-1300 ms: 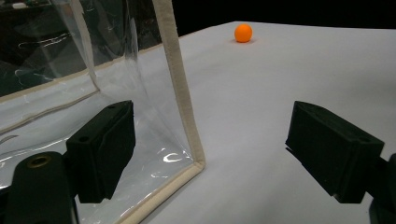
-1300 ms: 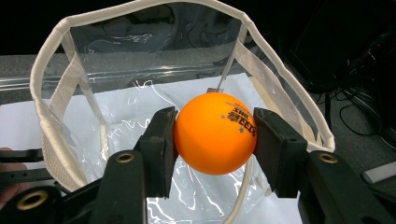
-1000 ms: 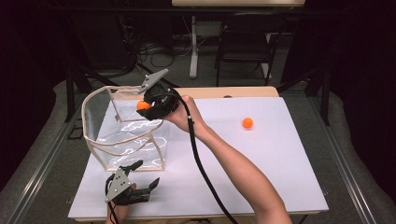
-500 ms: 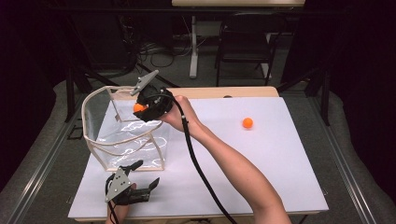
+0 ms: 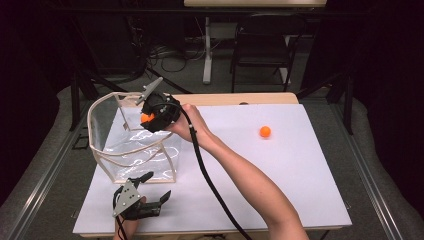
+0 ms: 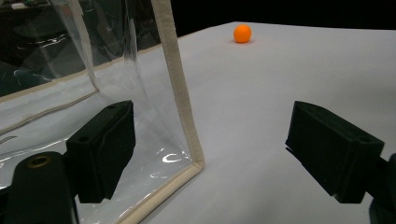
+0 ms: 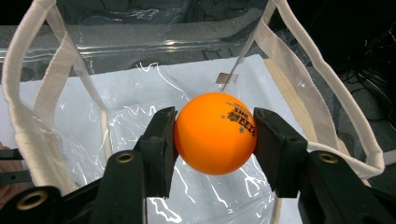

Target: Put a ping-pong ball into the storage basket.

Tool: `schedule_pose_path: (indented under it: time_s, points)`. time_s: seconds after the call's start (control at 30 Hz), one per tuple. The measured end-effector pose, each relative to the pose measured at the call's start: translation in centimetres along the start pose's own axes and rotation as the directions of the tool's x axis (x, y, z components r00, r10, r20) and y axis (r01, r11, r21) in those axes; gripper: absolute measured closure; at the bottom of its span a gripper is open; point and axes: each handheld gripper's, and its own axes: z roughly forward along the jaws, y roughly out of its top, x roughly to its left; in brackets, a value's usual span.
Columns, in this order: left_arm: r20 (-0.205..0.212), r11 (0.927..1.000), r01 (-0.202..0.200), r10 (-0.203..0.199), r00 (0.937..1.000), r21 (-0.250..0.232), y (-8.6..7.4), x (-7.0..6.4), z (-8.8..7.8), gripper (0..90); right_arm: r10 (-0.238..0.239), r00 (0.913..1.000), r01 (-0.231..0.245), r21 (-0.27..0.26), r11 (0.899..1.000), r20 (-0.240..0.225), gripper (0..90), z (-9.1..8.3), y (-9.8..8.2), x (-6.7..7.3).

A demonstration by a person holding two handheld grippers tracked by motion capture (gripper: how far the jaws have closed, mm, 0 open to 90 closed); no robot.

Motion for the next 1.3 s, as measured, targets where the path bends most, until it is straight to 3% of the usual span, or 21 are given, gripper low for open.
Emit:
schedule_pose_path:
  time_s: [1.3]
  points:
    - [0.004,1.0,-0.006,0.006,1.0,0.002,0.0,0.0,0.0,15.7,-0.008,0.9997,0.01,0.124,0.992,-0.022,51.2,2.1,0.0,0.2]
